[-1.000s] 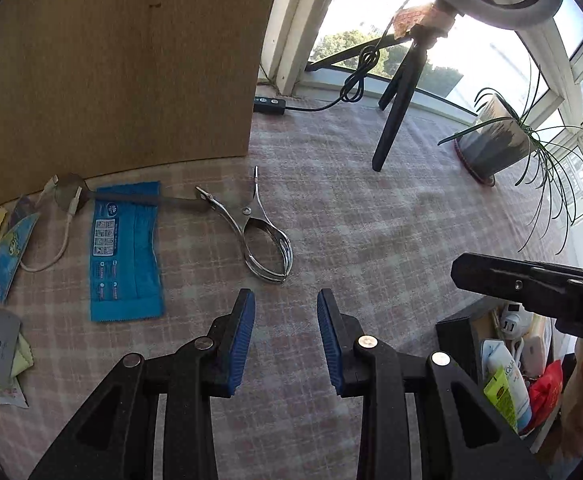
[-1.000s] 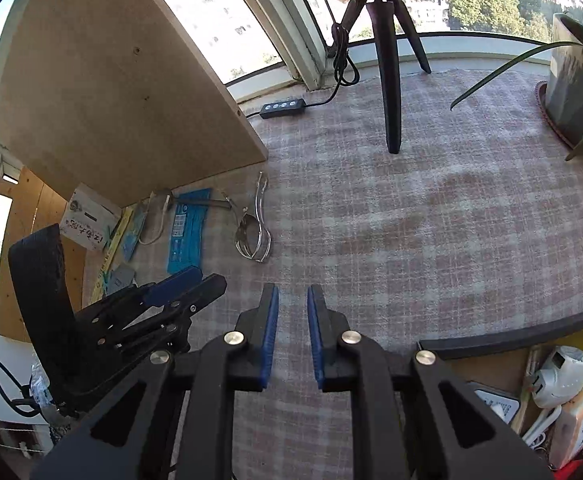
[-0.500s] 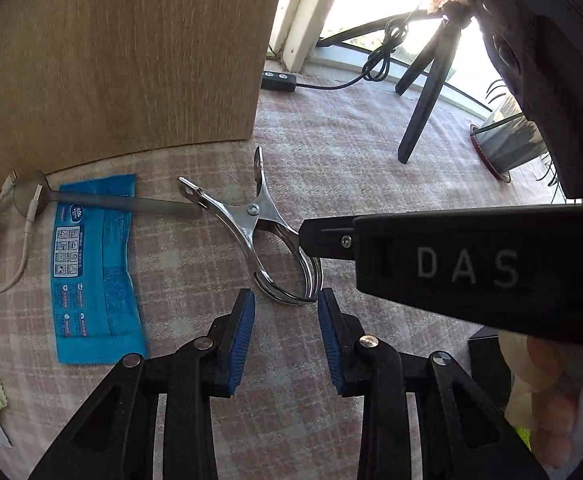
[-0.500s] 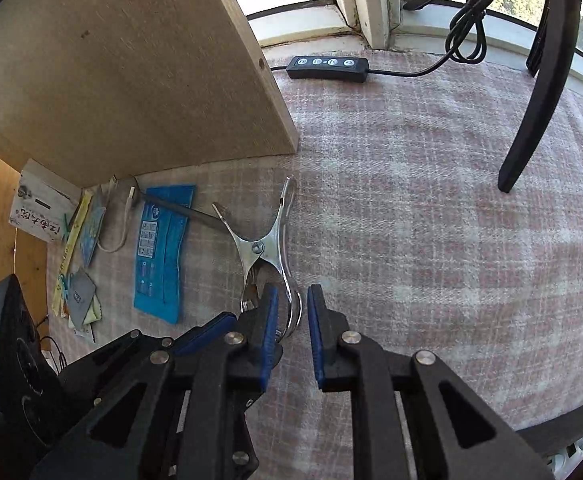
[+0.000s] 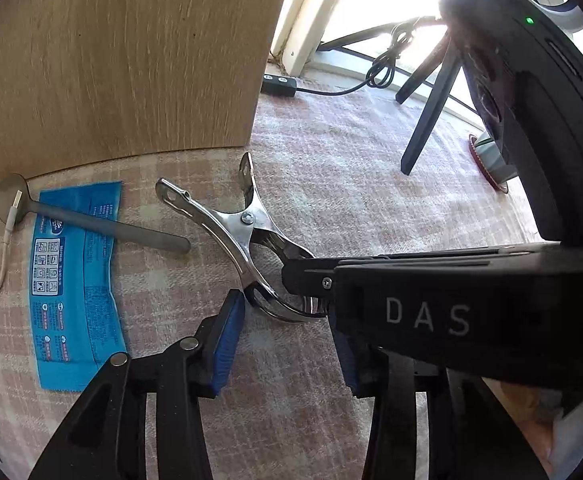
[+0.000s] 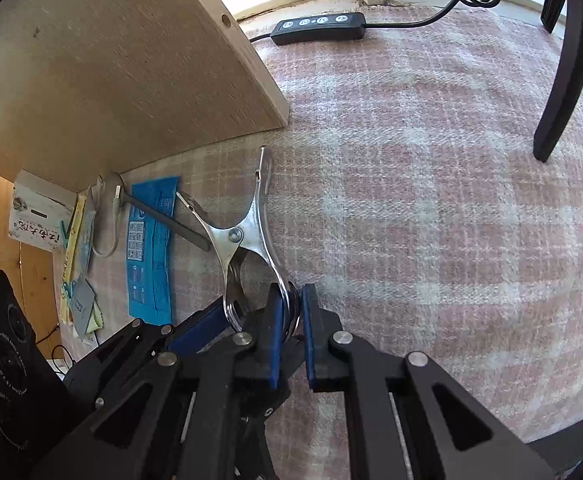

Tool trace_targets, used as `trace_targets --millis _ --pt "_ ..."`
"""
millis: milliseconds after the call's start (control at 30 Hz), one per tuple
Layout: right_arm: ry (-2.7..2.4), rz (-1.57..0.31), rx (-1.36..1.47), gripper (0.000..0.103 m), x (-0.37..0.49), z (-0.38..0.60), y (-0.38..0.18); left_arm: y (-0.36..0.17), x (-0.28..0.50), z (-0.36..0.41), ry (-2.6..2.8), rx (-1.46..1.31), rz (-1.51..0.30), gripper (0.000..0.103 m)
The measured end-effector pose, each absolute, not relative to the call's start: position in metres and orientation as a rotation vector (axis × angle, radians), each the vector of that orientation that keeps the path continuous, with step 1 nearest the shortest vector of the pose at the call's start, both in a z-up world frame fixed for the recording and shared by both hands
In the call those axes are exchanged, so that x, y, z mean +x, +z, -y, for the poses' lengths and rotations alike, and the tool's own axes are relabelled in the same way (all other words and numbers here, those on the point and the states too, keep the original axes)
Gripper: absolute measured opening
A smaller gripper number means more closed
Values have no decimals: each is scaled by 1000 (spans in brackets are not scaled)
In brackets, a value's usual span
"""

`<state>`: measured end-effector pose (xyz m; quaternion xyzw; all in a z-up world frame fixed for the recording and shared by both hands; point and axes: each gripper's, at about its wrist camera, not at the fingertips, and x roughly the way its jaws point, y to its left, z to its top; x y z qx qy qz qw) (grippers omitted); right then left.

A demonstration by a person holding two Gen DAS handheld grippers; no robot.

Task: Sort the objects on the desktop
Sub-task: 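Carry the metal clamp to the black tray and release it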

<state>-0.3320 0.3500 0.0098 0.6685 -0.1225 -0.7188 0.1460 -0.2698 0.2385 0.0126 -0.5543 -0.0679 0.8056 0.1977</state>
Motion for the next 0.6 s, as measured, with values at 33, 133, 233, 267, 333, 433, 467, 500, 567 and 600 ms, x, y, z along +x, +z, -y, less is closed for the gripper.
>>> trace_targets --millis 33,133,233,267,333,433,467,500,567,600 --pt "-2075 367 1926 9 -331 -352 11 13 -269 -239 2249 -1551 191 40" --pt "-2092 389 1923 9 -322 -358 16 17 -261 -241 2242 -1539 192 39" --pt "-2118 396 1894 9 -310 -362 28 27 -249 -243 2227 -1529 224 39" --pt "-2127 398 1880 9 -305 -365 34 32 -244 -246 2223 -1523 227 39" --pt "-2145 412 1859 9 -292 -372 46 42 -232 -252 2217 -1499 213 39" --pt "-2182 425 1827 9 -269 -387 66 59 -212 -266 2212 -1458 189 39" --pt "-2201 421 1816 9 -261 -392 73 65 -205 -271 2209 -1445 183 39" --pt "-2222 418 1805 9 -253 -397 79 70 -199 -277 2206 -1431 179 39" --pt "-2264 427 1785 9 -235 -401 85 79 -186 -289 2194 -1407 164 39" --pt "-2276 438 1782 9 -227 -407 89 83 -180 -295 2186 -1402 155 39"
